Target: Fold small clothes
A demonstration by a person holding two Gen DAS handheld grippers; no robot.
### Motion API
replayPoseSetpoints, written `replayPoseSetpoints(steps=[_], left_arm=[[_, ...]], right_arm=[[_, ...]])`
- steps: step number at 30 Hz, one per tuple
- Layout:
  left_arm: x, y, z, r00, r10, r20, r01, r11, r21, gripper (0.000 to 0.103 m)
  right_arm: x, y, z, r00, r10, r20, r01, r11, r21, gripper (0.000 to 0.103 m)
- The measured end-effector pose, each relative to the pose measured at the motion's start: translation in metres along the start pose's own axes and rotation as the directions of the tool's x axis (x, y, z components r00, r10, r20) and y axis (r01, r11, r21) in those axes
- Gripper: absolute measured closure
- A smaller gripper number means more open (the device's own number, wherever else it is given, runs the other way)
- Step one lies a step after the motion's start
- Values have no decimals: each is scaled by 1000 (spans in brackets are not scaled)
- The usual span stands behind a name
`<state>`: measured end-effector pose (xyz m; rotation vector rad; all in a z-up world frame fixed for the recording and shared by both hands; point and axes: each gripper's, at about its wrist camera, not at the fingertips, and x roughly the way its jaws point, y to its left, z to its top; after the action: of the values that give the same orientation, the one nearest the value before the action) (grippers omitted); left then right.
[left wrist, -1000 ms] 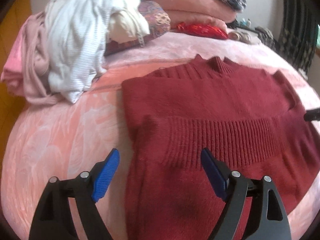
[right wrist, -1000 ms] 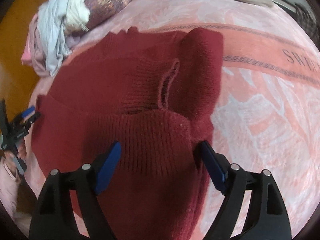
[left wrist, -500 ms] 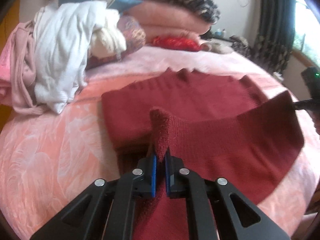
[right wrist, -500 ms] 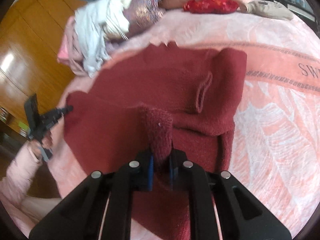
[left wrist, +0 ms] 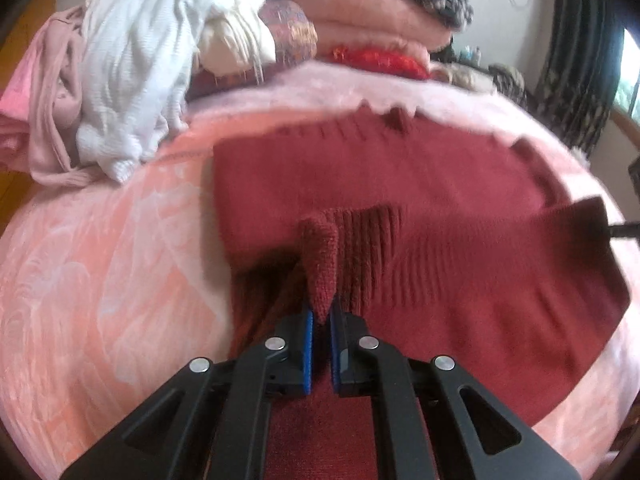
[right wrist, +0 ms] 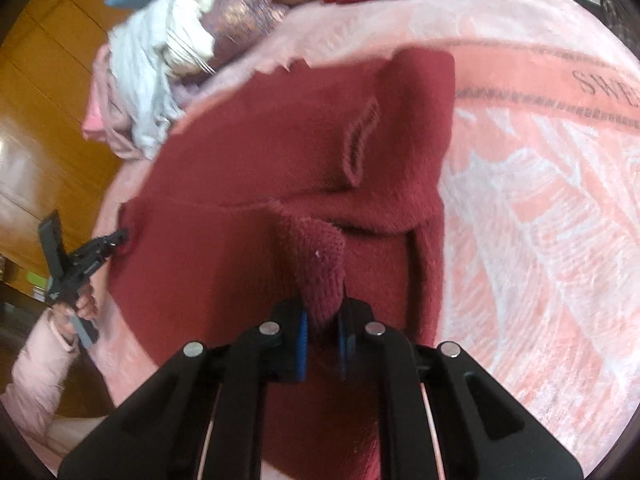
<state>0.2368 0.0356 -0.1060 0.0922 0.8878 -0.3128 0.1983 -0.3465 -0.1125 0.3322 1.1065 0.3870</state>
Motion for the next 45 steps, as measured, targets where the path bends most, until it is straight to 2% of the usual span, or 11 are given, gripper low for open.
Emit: replayPoseSetpoints(steps=[8, 17, 20, 24, 29, 32, 34, 35, 36, 38, 45], left_arm=[[-53, 4, 33, 987, 22, 158, -15, 999, -49, 97], [-32, 11, 126, 955, 171, 243, -149, 983, -107, 97], [-4, 21, 148, 953, 203, 223, -174, 974, -142, 97], [67, 25, 160, 963, 246, 112, -229, 962, -150, 97], [146, 13, 144, 952, 300, -66, -302, 952, -36, 96], [146, 9, 142, 947, 317, -62, -317, 948, -4, 95], [132, 14, 143, 951, 300, -69, -302, 953, -13, 85], [120, 19, 144, 953, 295, -65, -297, 954, -35, 69], [109, 25, 144, 958, 280, -62, -283, 957, -57, 43], [87, 32, 136, 971, 231, -63, -236, 967, -92, 26], [23, 36, 60, 976, 165, -140, -181, 977, -114, 21]], right_arm=[[-54, 24, 17, 990, 52, 132, -46, 998, -53, 94], [-56, 4, 114, 963, -67, 259, 58, 997, 42, 94], [-29, -17, 148, 958, -130, 257, 106, 989, 106, 94], [34, -38, 173, 950, -256, 179, 237, 964, 122, 94], [84, -62, 164, 931, -359, 70, 347, 927, 142, 88], [77, -65, 156, 932, -353, 76, 340, 929, 150, 78], [58, -62, 152, 938, -336, 88, 320, 933, 164, 72], [50, -61, 152, 942, -323, 93, 305, 937, 169, 67], [33, -61, 147, 944, -312, 108, 290, 940, 181, 50], [5, -59, 136, 953, -278, 117, 254, 949, 186, 45], [-31, -50, 52, 985, -170, -31, 173, 972, 160, 45]])
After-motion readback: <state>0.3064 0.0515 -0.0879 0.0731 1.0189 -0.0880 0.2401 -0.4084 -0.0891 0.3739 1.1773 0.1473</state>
